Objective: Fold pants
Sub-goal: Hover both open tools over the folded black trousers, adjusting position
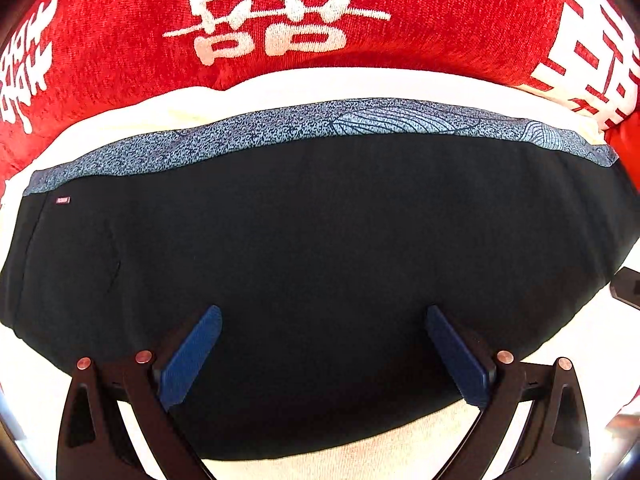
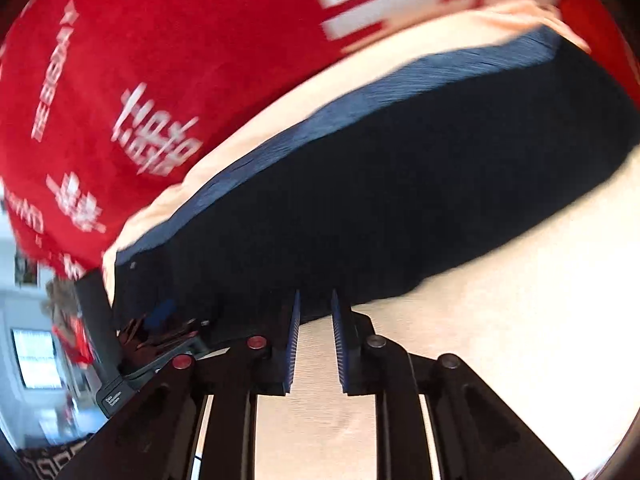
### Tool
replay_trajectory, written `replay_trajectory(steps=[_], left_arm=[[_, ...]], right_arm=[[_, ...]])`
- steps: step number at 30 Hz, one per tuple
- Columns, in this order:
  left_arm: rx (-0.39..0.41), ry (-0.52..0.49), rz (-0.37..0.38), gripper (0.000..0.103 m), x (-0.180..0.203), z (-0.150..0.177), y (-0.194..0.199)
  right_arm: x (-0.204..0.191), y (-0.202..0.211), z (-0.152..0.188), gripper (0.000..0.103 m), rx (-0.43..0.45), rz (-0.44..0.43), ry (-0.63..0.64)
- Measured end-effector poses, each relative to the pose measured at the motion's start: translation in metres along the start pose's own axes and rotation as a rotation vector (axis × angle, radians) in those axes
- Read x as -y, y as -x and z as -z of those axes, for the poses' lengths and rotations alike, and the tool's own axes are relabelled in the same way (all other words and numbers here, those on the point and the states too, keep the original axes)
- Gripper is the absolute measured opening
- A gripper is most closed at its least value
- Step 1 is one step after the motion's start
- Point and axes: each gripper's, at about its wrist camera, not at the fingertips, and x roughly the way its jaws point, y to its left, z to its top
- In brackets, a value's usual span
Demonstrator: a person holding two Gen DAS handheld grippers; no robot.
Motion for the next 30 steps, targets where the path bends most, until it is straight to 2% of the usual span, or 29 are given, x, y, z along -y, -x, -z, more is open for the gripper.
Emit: replay_trajectory(steps=[2, 4, 6, 8, 10, 11, 12, 21, 30], left_arm=[[-0.008, 0.02, 0.006, 0.103, -0.001, 0.001, -0.001], [-0.011, 0.024, 0.006, 0.103, -0.001, -0.002, -0.003], [-0.011, 0.016, -0.007, 0.103, 0.002, -0.001, -0.001], [-0.015, 0.014, -0.014, 0.103, 0.006, -0.002, 0.002], [-0.022, 0.02, -0.013, 0.103, -0.005, 0.002, 0.009], [-0.032, 0.028, -0.012, 0.103, -0.004, 0.001, 0.01], [-0.042, 0.038, -0.011, 0.103, -0.003, 0.001, 0.01], [-0.079, 0.014, -0.074, 0.103, 0.008, -0.009, 0.011], [-0.123, -0.007, -0.175, 0.103, 0.026, -0.023, 0.008]], right_arm=[[-0.017, -0.016, 0.0, 0.018, -0.011, 0.027, 0.044], [-0.014, -0.038, -0.001, 0.019, -0.067, 0.047, 0.011], [-0.004, -0.039, 0.003, 0.019, -0.055, 0.009, -0.055], [0.0, -0.033, 0.007, 0.019, -0.074, 0.01, -0.069], [0.006, -0.023, 0.019, 0.026, -0.092, 0.038, -0.062], [0.01, -0.02, 0.024, 0.035, -0.103, 0.052, -0.058], [0.017, -0.014, 0.029, 0.039, -0.108, 0.06, -0.061], [0.067, 0.014, 0.056, 0.039, -0.114, 0.102, -0.172], [0.099, 0.032, 0.048, 0.039, -0.094, 0.091, -0.208]])
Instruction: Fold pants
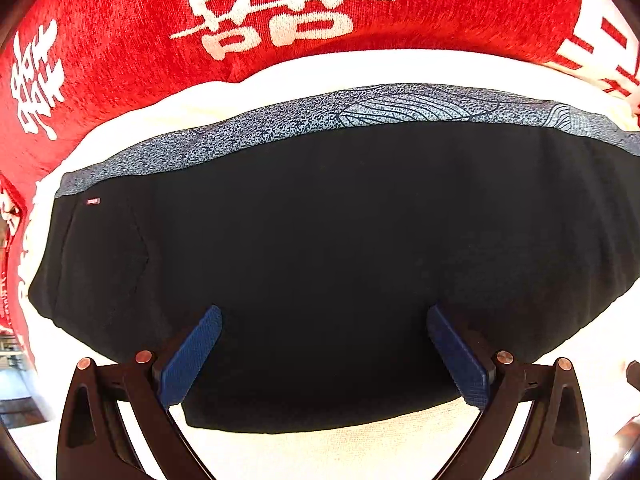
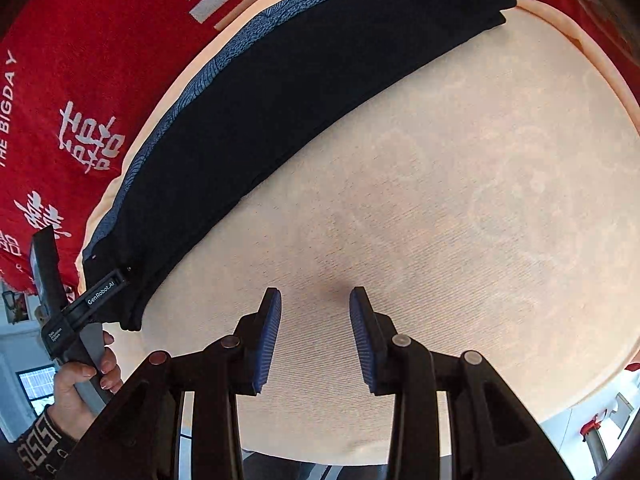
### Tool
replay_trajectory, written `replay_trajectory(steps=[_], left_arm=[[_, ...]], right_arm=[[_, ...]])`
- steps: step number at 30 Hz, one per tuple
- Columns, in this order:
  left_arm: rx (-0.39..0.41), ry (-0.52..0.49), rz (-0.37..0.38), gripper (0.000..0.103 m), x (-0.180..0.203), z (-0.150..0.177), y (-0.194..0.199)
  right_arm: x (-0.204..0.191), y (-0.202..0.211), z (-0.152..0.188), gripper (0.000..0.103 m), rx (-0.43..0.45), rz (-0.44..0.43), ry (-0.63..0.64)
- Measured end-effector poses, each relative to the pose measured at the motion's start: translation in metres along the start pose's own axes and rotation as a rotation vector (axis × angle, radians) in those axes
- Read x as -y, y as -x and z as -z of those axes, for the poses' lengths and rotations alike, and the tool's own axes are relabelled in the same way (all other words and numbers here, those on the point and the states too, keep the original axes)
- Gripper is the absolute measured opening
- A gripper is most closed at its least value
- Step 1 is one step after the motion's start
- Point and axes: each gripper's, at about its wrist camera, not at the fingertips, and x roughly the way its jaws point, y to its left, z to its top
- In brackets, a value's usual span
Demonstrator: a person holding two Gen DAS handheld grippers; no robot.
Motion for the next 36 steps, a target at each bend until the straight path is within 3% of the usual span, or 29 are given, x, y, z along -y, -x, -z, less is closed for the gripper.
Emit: replay_trajectory(steps=[5, 8, 14, 18, 22, 25, 26, 29, 36], left_arm=[[-0.029, -0.013, -0.035, 0.103, 0.014, -0.019, 0.004], [0.009, -0.037, -0.004, 0.103, 0.035, -0.026, 0.026], [0.122, -0.068, 0.112, 0.103, 0.099, -0.062, 0.057], [0.102, -0.081, 0.111, 0.103, 0.133, -0.09, 0.034], [0.053, -0.111, 0.063, 0.103, 0.163, -0.09, 0.013], [0.075, -0.11, 0.062, 0.103, 0.165, -0.088, 0.006], [0.079, -0.118, 0.066, 0.103, 0.164, -0.088, 0.006], [0.073, -0.121, 0.079, 0.103, 0.161, -0.089, 0.003], [0.063, -0.105, 0.066, 0.103, 0.161, -0.096, -0.003]], right_arm=[[0.022, 0.026, -0.018, 0.039, 0.028, 0.016, 0.031], [0.038, 0.05, -0.037, 0.039, 0.066, 0.038, 0.058], [0.039, 0.096, -0.114, 0.039, 0.222, 0.056, 0.129], [0.032, 0.085, -0.163, 0.039, 0.256, 0.067, 0.143], [0.021, 0.042, -0.19, 0.039, 0.207, 0.117, 0.212], [0.029, 0.008, -0.196, 0.039, 0.128, 0.154, 0.236], [0.031, 0.009, -0.193, 0.036, 0.155, 0.148, 0.257], [0.034, 0.025, -0.187, 0.036, 0.236, 0.27, 0.268], [0.066, 0.057, -0.146, 0.05, 0.196, 0.036, 0.095]])
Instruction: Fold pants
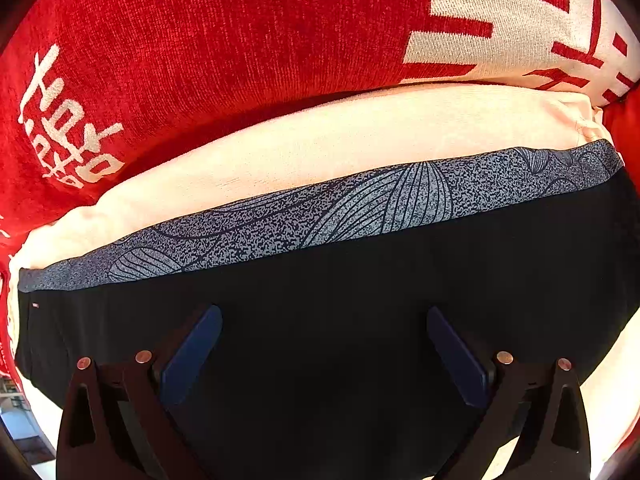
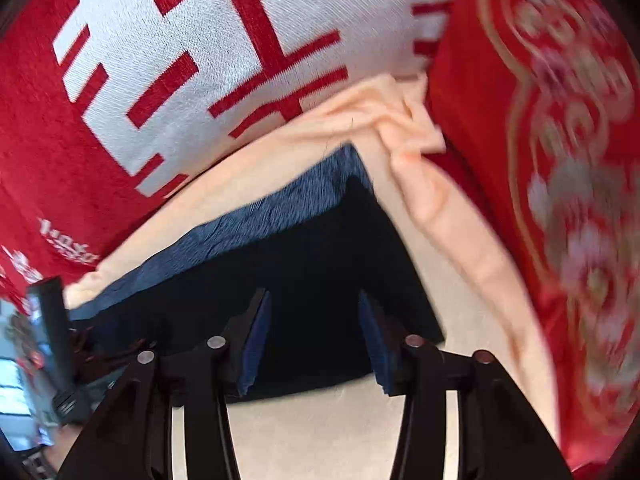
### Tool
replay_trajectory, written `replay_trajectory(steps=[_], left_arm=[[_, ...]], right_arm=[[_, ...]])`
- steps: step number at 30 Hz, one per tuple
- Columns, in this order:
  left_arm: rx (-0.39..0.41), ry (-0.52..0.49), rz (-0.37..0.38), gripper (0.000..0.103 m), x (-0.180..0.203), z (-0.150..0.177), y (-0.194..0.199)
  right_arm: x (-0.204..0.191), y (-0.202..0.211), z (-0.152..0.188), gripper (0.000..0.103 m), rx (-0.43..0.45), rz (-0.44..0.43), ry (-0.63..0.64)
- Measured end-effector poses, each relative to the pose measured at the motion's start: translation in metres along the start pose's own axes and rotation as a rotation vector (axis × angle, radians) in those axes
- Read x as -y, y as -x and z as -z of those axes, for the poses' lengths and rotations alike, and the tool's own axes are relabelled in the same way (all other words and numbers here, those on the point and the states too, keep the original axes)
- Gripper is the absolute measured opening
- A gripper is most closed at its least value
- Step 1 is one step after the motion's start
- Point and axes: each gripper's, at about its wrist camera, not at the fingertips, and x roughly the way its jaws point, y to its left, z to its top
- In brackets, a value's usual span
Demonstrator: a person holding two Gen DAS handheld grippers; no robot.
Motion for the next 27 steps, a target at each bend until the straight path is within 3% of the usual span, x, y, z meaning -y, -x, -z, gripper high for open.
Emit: replay_trajectory(steps=[8, 14, 21, 27], left_arm=[[-0.002, 0.003, 0.003, 0.103, 0.0, 0.007, -0.008], [-0.006, 0.02, 0.009, 0.103, 0.012, 0.012, 0.002], [0.023, 0.018, 0.013, 0.103, 0.0, 0.012, -0.009], [0.05, 0.029, 0.031, 0.103, -0.002, 0.018, -0.01]], right_arm=[[0.035, -0.013, 0.077, 0.05, -0.055, -0.219, -0.266], [0.056, -0.015, 0.088, 0.05, 0.051, -0.351, -0.424], [0.068, -0.022, 0.077, 0.05, 0.159, -0.451, -0.475], [0.055, -0.034, 0.047, 0.049, 0.224, -0.477, -0.463]])
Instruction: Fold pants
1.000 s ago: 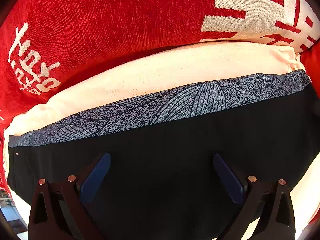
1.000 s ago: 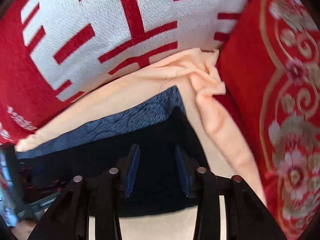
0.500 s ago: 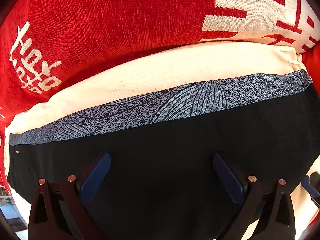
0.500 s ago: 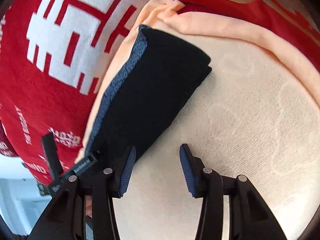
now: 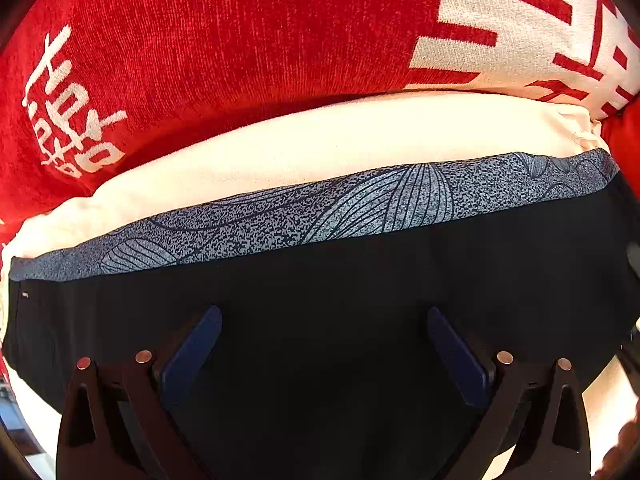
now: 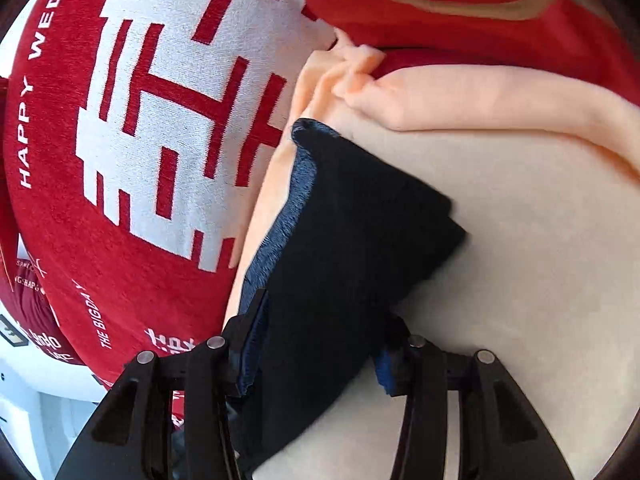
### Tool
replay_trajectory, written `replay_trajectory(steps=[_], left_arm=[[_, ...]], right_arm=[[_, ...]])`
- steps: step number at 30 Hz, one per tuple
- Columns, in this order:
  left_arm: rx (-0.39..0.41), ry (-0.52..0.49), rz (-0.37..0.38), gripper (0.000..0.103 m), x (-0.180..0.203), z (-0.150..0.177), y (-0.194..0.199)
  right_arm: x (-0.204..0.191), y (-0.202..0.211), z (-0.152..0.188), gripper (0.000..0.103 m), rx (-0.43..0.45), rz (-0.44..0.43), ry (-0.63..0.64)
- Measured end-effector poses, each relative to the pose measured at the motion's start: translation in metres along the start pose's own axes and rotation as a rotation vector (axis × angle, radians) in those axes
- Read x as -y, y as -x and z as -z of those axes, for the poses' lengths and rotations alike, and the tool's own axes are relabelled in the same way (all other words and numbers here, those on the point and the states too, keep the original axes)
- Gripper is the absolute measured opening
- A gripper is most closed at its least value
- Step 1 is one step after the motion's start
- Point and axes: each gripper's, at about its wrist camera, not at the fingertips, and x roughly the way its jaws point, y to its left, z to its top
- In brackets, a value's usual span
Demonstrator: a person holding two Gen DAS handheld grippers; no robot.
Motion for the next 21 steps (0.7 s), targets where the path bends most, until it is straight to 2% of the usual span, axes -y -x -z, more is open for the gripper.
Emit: replay_trajectory(steps=[1, 2, 4, 8, 10, 12, 14, 17, 21], left_arm=[[0.0, -0.004, 0.002, 0.103, 0.0, 0.0, 0.002], [0.002, 0.004, 0.014, 0.088, -0.002, -0.001, 0.006], [0.009, 0.013, 0.076, 0.059, -0.005, 0.0, 0.017], [0.022, -0.047, 0.138, 0.058, 0.003, 0.015, 0.031], [0.014, -0.052, 0.162, 0.058, 0.012, 0.024, 0.025], [0.058, -0.061, 0.145, 0.059, 0.023, 0.035, 0.02], [0.125, -0.118, 0.116, 0.059, 0.031, 0.044, 0.02], [0.136, -0.101, 0.178, 0.059, 0.02, 0.048, 0.018], [0.146, -0.136, 0.22, 0.059, 0.012, 0.052, 0.018]], right_arm=[[-0.003, -0.006, -0.003, 0.044, -0.022, 0.017, -0.01], [-0.006, -0.014, -0.006, 0.017, -0.056, 0.059, -0.027], [-0.009, -0.011, -0.005, 0.015, -0.058, 0.045, -0.044], [-0.04, 0.009, -0.001, 0.015, -0.042, 0.028, 0.065], [-0.057, 0.013, 0.003, 0.015, -0.036, 0.027, 0.116], [-0.072, 0.013, 0.008, 0.015, -0.038, 0.05, 0.171], [-0.088, 0.012, 0.014, 0.015, -0.033, 0.08, 0.228], [-0.112, 0.007, 0.021, 0.015, -0.03, 0.11, 0.288], [-0.152, 0.001, 0.041, 0.015, -0.035, 0.166, 0.418]])
